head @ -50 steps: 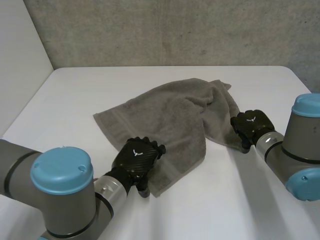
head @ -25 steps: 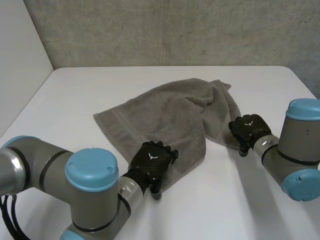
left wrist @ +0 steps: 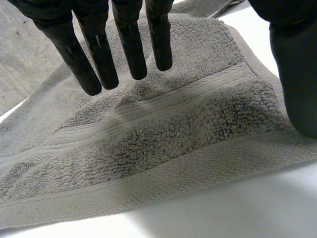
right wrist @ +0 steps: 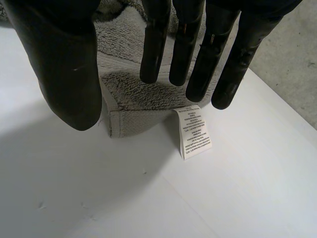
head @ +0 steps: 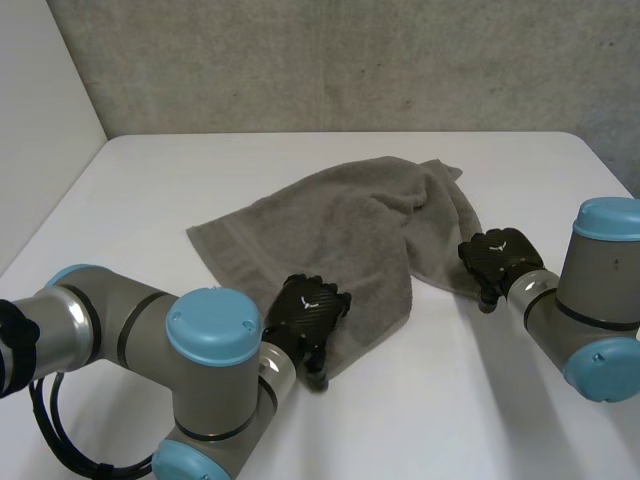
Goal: Fold the towel.
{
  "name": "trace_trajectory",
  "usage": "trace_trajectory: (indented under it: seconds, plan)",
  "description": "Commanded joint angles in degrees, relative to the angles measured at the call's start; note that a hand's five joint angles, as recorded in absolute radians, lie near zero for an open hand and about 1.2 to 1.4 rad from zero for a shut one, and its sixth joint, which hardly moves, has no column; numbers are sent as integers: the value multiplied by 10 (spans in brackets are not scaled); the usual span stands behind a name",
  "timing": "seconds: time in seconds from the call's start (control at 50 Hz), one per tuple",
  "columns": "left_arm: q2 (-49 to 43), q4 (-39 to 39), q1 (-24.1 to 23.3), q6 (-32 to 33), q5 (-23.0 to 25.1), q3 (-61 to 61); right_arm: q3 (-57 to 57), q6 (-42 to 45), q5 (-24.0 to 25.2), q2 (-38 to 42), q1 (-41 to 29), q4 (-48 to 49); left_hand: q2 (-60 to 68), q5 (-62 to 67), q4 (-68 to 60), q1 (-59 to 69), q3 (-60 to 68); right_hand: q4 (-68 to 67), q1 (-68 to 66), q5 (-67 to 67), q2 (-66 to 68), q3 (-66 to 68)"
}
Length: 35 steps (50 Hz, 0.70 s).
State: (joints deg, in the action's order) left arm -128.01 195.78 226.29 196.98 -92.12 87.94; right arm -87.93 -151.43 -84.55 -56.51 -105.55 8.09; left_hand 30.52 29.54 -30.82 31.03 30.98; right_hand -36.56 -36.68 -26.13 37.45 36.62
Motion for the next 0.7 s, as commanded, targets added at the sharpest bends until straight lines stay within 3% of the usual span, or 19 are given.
trace_trajectory:
  seconds: [0.02, 0.54, 0.58, 0.62, 0.68, 0.7]
  plan:
    - [0, -1, 0, 0, -1, -2, -1, 1, 0, -1, -1, 0, 9, -81, -6, 4, 4, 2, 4, -2, -11, -3]
    - [9, -1, 8, 0, -2, -11, -2, 11, -1, 0, -1, 1, 86, -4, -83, 81, 82, 2, 4, -2, -11, -3]
    - [8, -1, 8, 0, -2, -11, -1, 10, -1, 0, -1, 1, 115, 25, -112, 110, 110, 2, 4, -2, -11, -3]
    - [8, -2, 8, 2, -2, -11, -1, 10, -1, 0, -1, 1, 265, 175, -262, 260, 261, 2, 4, -2, -11, -3]
    - [9, -4, 9, 2, -2, -11, 0, 11, -1, 0, -1, 1, 344, 253, -341, 338, 339, 2, 4, -2, -11, -3]
    - [9, -7, 9, 3, -1, -11, 2, 10, -2, 1, -1, 1, 424, 333, -421, 418, 419, 2, 4, -2, -11, -3]
